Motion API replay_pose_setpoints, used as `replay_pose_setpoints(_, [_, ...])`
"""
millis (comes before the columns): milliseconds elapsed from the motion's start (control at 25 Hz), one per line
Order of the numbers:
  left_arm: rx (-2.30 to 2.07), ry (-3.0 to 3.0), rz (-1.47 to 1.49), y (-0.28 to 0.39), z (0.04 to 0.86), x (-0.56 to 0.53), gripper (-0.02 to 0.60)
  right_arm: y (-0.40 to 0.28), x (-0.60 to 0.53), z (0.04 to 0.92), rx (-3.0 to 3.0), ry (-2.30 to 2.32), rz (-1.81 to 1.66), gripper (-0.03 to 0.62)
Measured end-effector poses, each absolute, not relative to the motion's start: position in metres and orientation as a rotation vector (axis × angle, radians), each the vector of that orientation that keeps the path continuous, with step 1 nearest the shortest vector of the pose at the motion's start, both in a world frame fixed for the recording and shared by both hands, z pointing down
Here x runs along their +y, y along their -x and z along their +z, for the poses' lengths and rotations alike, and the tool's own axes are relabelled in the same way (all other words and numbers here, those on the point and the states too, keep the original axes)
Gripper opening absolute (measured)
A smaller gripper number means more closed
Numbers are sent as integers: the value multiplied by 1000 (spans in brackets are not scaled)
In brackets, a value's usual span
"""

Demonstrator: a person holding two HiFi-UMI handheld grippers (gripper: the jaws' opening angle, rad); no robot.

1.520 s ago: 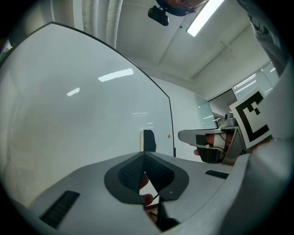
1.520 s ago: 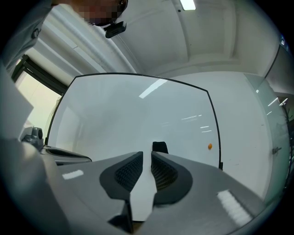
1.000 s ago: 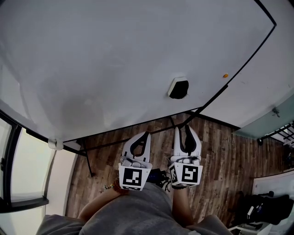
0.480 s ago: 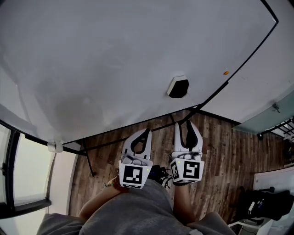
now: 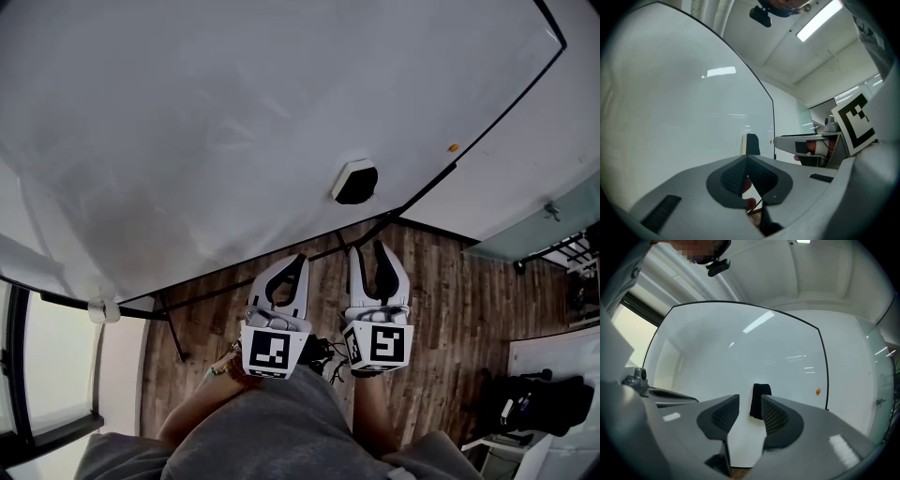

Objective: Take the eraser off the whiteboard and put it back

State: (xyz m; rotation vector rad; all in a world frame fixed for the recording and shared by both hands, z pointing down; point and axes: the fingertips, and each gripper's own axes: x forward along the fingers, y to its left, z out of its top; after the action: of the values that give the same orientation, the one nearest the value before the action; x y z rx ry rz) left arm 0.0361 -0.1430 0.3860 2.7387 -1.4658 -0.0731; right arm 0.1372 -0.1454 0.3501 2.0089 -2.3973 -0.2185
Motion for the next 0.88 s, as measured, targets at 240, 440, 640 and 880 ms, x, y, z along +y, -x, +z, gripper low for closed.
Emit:
replay_pose_setpoints(240, [-1397,-2754,-95,-47,380,-155,6,-144,-159,347,-2365,-2037,-204,164])
replay_pose_setpoints(440, [-1377,-2759,-103,-49,381,-168,6,-143,-172,345,-2349,-2015,-221,164])
replay_pose_setpoints(640, [-1361,-2772,-75,-49,388,-179,6,-145,-181,344,-2333,-2033,-225,164])
replay_pose_setpoints(880, [-1344,-2792,-54,-50,393,-189,8,-151,-190,350,-2316,-2062,-209,167])
